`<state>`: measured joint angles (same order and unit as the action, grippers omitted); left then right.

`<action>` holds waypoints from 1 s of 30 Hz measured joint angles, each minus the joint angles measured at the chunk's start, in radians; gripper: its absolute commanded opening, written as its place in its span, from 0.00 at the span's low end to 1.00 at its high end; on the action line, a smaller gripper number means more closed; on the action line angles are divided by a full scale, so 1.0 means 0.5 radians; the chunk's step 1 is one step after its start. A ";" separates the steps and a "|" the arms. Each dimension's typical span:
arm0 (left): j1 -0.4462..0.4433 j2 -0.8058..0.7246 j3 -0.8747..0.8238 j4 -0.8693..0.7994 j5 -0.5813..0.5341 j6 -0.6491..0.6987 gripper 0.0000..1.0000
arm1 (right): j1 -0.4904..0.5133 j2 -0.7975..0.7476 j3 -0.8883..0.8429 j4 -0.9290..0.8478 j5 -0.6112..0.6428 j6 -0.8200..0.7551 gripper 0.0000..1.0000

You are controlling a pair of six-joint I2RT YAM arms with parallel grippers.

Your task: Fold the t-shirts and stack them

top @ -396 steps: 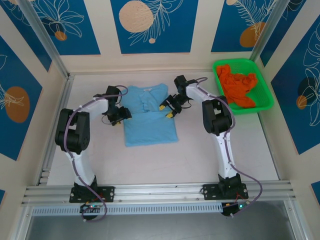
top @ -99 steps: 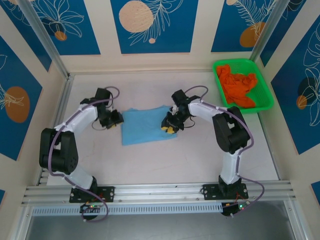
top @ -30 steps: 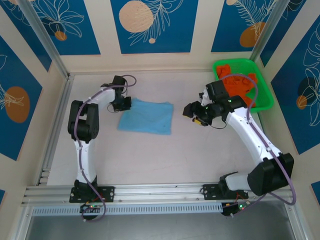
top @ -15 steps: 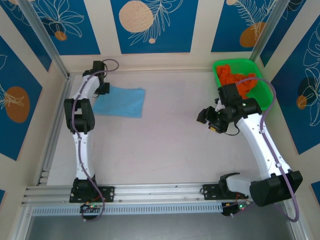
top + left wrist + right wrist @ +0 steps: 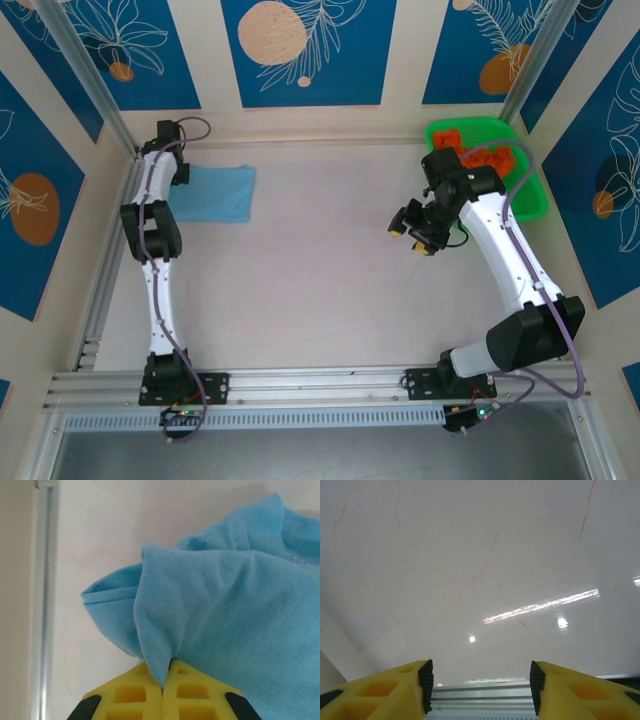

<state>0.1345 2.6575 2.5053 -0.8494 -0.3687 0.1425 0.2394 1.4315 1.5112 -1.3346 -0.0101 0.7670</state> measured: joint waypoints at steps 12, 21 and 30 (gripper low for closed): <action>0.089 0.030 0.088 0.163 -0.224 0.020 0.67 | 0.118 0.175 0.123 -0.026 0.015 0.095 0.56; 0.072 -0.064 0.089 0.057 -0.220 -0.188 1.00 | 0.135 0.200 0.179 -0.002 0.052 0.075 0.60; -0.133 -1.363 -0.958 0.327 -0.034 -0.916 1.00 | 0.182 0.002 0.110 0.220 0.475 -0.025 0.94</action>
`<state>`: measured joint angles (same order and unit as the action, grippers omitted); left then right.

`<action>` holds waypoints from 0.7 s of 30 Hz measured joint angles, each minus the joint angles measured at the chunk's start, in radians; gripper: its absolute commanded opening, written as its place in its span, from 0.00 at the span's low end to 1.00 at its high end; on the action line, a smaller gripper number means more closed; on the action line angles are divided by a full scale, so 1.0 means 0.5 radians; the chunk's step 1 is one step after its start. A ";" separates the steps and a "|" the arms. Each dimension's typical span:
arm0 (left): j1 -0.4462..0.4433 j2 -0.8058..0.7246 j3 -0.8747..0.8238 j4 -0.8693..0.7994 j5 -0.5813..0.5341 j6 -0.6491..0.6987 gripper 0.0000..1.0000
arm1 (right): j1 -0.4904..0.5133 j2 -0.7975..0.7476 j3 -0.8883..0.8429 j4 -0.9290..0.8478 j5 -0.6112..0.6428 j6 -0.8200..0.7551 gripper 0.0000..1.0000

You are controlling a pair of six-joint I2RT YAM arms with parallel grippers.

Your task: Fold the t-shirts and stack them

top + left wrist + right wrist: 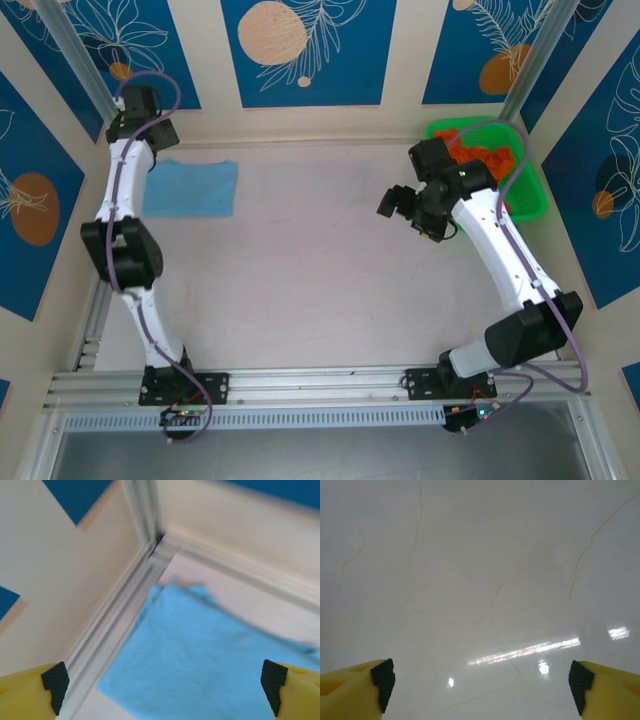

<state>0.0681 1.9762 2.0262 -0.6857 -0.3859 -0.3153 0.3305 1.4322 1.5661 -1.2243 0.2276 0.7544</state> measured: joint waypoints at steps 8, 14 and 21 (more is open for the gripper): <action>-0.632 -0.896 -1.373 0.864 -0.011 -0.417 1.00 | 0.193 -0.444 -0.584 0.501 0.667 -0.034 0.99; -0.821 -1.236 -2.306 1.121 -0.272 -0.343 1.00 | 0.230 -0.742 -1.368 1.282 0.808 -0.569 0.99; -0.543 -1.789 -2.914 1.212 -0.385 -0.263 1.00 | 0.184 -0.935 -2.034 2.008 0.645 -1.099 0.99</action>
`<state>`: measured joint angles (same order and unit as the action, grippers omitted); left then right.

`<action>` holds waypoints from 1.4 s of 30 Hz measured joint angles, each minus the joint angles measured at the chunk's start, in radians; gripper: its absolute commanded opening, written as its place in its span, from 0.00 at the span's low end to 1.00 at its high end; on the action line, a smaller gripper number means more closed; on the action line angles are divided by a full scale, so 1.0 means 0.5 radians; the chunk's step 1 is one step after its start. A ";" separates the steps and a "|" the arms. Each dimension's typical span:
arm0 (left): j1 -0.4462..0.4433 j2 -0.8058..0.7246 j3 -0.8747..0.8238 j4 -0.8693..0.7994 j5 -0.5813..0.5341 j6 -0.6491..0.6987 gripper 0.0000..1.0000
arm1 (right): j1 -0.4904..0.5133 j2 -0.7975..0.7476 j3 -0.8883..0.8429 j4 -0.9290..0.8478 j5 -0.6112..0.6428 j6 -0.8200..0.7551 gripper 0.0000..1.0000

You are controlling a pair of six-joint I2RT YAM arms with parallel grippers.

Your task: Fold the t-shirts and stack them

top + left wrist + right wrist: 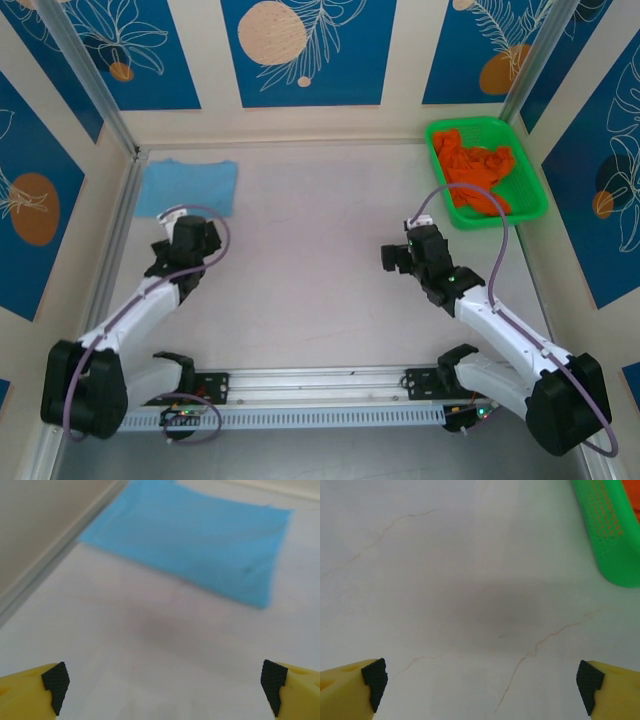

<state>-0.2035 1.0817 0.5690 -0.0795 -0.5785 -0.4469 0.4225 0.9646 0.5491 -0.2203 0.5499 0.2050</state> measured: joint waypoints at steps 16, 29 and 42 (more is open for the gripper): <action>0.246 0.175 -0.353 0.535 0.264 0.397 1.00 | -0.548 0.507 -0.294 1.003 -0.452 -0.174 0.99; 0.244 0.741 -0.038 0.948 0.478 0.649 1.00 | -0.703 0.969 -0.134 1.564 -0.787 -0.291 0.99; 0.237 0.568 -0.318 1.264 0.626 0.758 1.00 | -0.793 1.112 -0.759 2.612 -1.096 -0.312 0.99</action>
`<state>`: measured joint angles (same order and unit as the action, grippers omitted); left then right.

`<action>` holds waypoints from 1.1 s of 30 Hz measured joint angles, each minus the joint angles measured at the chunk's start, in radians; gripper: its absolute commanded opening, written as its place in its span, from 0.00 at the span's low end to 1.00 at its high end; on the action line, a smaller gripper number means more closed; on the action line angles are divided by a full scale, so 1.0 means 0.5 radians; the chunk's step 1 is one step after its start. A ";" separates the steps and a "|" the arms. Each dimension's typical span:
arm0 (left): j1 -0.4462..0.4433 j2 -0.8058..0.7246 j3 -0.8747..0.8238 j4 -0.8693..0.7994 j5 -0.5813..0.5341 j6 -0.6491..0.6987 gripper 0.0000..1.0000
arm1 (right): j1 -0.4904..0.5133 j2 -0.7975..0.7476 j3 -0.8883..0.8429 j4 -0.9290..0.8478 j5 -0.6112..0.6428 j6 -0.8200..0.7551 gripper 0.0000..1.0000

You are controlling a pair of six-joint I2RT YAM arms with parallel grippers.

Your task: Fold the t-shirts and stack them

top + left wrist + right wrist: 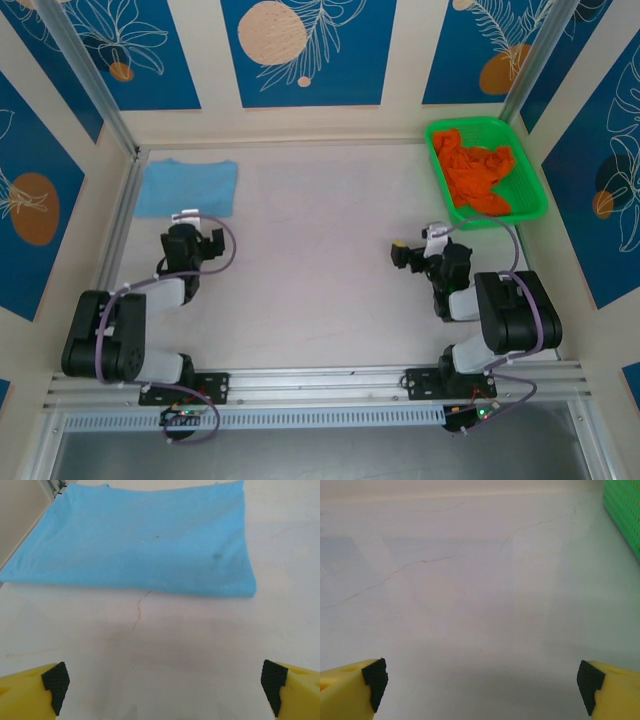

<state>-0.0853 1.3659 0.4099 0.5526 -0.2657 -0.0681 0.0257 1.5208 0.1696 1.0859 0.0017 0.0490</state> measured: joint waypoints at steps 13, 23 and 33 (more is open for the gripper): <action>-0.089 -0.014 -0.072 0.211 -0.014 0.140 1.00 | -0.076 -0.002 0.143 0.013 -0.224 -0.018 0.99; -0.015 0.327 -0.048 0.449 0.097 0.157 1.00 | -0.180 -0.001 0.240 -0.125 -0.281 0.066 0.99; 0.001 0.331 -0.048 0.517 0.201 0.157 1.00 | -0.089 0.003 0.407 -0.397 0.087 0.155 0.99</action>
<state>-0.0849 1.5314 0.3859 0.8108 -0.1654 0.0105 -0.0189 1.5223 0.3733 0.8875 0.0452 0.1265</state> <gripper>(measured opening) 0.999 0.991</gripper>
